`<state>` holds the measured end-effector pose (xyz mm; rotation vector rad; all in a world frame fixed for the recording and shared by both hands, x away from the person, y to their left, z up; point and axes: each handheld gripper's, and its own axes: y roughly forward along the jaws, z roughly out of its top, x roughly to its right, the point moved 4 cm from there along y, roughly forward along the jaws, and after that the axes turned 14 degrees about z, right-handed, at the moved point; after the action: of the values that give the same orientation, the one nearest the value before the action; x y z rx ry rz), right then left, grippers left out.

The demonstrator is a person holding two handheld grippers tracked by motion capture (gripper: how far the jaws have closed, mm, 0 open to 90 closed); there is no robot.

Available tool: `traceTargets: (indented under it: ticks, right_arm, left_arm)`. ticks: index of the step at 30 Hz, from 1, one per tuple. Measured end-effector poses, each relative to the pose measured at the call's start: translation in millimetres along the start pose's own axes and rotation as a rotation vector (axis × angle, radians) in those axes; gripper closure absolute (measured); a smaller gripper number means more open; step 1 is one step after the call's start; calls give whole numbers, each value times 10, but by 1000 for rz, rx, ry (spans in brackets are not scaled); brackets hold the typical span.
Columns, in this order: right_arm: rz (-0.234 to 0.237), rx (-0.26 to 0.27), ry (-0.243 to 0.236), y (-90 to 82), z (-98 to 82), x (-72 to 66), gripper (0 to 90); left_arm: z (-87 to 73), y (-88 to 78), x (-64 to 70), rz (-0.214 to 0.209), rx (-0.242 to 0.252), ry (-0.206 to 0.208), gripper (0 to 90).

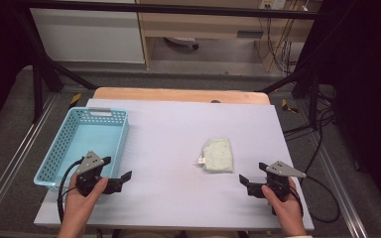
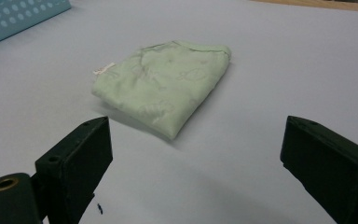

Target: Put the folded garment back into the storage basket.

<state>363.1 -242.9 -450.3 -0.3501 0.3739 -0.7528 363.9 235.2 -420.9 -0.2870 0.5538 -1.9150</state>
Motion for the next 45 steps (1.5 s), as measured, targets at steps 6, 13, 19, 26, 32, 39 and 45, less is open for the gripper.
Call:
traceTargets:
  ticks: [6, 13, 19, 26, 32, 39, 45]
  right_arm:
    - [-7, -16, 5, 19, 7, -18, 82]
    - [-66, -24, 63, 39, 33, -35, 108]
    - [-79, -72, 63, 74, 39, -87, 135]
    - [-57, -85, 36, 172, 183, -138, 114]
    - [-40, -118, -11, 335, 429, -180, 133]
    - [9, -99, -50, 668, 687, -245, 160]
    - [26, -127, -59, 788, 559, -337, 237]
  left_arm:
    - [0, -3, -12, -8, 3, -12, 60]
    - [-10, 5, 3, 6, -17, 7, 67]
    - [-6, 3, -10, 19, -11, 6, 67]
    - [-13, 11, -4, 12, -15, 5, 67]
    - [-11, 12, 0, 17, -13, 6, 69]
    - [-11, 14, 29, 11, -10, 13, 70]
    - [-6, 9, 51, 0, -11, 19, 72]
